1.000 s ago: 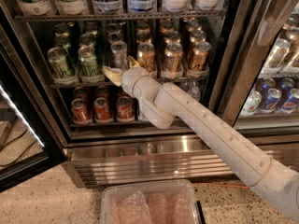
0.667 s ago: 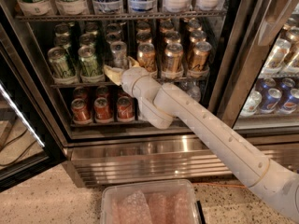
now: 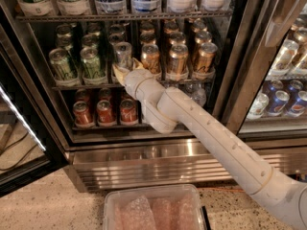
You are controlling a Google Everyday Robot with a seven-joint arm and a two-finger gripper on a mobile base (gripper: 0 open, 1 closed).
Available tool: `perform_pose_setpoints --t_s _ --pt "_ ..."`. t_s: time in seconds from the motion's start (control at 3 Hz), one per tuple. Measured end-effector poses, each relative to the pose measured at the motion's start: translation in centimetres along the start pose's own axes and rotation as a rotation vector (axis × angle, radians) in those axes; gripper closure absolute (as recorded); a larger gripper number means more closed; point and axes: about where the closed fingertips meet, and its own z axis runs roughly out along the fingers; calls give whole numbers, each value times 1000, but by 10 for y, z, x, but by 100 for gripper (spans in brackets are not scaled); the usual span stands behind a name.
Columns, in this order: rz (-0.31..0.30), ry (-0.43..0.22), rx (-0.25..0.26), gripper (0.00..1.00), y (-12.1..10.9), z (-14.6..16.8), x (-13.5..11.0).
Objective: Pick redbull can from middle shelf of fridge
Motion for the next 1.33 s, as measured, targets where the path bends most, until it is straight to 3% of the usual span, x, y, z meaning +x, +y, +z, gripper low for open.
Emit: perform_pose_setpoints --t_s 0.33,0.67,1.0,1.33 --pt "-26 -86 46 100 -15 -6 -28" --pt "-98 -118 54 100 -24 -12 -49" --pt "-105 -116 59 100 -29 -20 -54" --pt "-59 -103 52 100 -24 -30 -49"
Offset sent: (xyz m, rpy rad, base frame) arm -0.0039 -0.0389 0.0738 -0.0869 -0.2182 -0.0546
